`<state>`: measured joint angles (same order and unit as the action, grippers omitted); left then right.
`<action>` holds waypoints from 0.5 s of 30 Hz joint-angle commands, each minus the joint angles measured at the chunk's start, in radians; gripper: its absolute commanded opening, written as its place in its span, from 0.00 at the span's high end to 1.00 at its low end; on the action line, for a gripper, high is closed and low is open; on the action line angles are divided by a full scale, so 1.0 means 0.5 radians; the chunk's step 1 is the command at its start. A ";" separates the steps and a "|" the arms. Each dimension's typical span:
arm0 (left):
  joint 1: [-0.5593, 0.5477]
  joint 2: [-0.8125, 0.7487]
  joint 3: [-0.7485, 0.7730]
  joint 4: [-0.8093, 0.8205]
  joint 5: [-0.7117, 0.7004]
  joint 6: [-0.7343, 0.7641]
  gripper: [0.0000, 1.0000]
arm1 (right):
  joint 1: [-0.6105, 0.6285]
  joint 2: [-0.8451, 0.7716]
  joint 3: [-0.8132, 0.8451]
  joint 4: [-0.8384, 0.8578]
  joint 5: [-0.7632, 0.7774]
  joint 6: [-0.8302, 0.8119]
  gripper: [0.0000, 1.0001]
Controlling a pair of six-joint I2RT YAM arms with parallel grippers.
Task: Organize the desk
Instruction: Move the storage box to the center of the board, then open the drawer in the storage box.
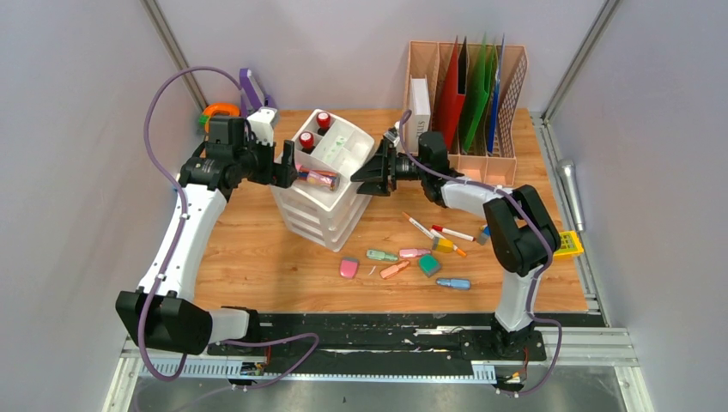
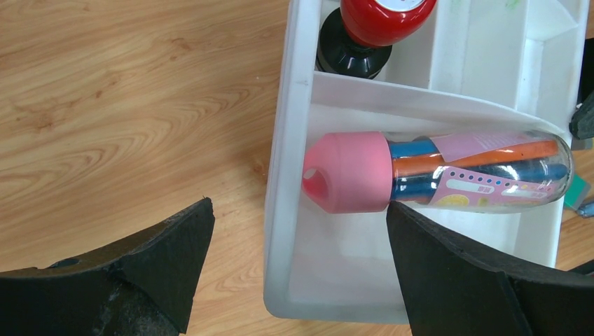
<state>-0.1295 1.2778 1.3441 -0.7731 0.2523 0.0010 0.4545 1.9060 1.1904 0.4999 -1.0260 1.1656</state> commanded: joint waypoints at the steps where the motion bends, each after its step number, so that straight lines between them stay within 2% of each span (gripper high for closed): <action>1: -0.005 0.015 0.024 0.013 0.018 0.009 0.00 | 0.041 -0.033 -0.060 0.440 0.054 0.140 0.28; 6: -0.005 0.009 0.010 0.021 0.015 0.008 0.00 | 0.070 -0.011 -0.098 0.630 0.064 0.222 0.27; 15: -0.006 -0.008 0.006 0.017 -0.010 -0.036 0.00 | 0.048 -0.100 -0.184 0.656 0.067 0.206 0.32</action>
<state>-0.1295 1.2816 1.3437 -0.7734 0.2520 -0.0036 0.4782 1.9099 1.1088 0.7162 -0.9932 1.2568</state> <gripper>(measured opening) 1.000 0.688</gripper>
